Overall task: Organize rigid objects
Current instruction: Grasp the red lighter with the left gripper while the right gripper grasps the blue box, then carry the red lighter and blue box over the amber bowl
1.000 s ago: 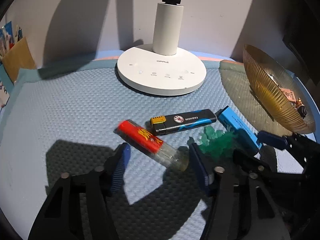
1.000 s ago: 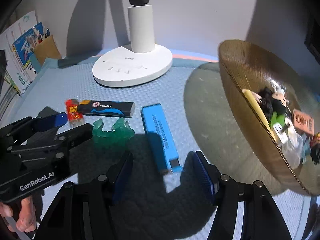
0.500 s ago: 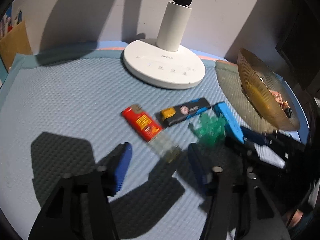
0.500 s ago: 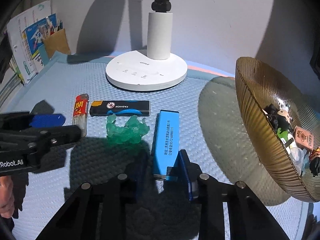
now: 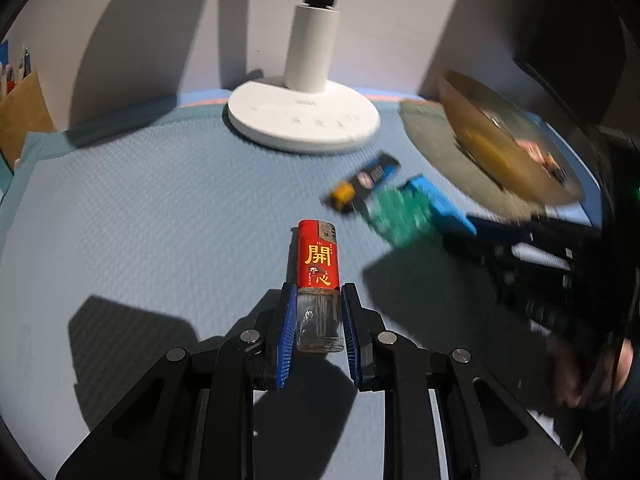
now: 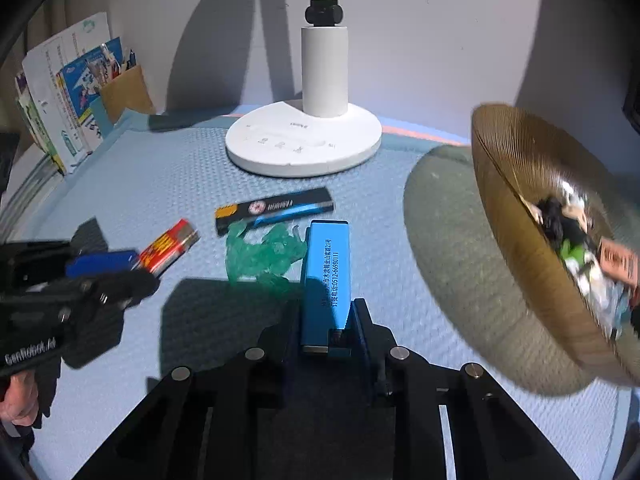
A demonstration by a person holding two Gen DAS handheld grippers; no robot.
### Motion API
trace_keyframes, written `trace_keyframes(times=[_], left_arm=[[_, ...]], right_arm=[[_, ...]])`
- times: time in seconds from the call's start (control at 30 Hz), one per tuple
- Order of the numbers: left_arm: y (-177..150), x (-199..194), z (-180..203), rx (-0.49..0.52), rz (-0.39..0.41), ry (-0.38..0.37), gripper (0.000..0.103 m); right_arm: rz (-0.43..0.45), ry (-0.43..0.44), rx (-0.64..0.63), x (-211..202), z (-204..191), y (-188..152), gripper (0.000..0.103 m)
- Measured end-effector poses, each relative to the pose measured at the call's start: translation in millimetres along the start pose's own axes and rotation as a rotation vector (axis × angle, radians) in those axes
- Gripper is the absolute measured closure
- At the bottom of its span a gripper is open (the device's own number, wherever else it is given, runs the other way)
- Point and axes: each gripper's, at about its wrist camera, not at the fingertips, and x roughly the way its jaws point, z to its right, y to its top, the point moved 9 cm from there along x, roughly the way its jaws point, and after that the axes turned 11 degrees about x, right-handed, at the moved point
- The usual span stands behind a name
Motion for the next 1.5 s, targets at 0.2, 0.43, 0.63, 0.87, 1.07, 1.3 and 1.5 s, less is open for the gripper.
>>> trace_keyframes(times=[0.2,0.43,0.63,0.87,1.07,1.3,1.5], left_arm=[[-35.0,-32.1,26.1,0.033,0.002,-0.047,0.084],[-51.9,-54.1,58.9,0.066,0.02,-0.075,0.084],[-60.3,-48.9,66.2,0.089,-0.018,-0.011,0.074],[-63.7,-37.1,64.0,0.075,-0.039,0.035,0.071],[-55.9,-30.9,75.0,0.103,-0.021,0.043,0.072],[-39.5,-39.4,93.8,0.122,0.052,0.001,0.083],[-5.5,-53.8,115.9,0.118,0.144,-0.063,0.083]], right_arm=[[-0.04,0.064,0.05,-42.4,18.3,-50.3,0.079],[-0.047,0.057,0.054,-84.0,31.4,-105.2,0.079],[-0.067,0.048,0.056,-88.2,28.1,-109.2,0.059],[-0.051,-0.086,0.019,-72.4,21.3,-100.9,0.058],[-0.033,-0.055,0.028,-71.2,10.2,-98.4,0.079],[-0.036,0.128,0.147,-82.3,8.9,-104.0,0.079],[0.025,0.17,0.261,-107.5,40.2,-93.4,0.079]])
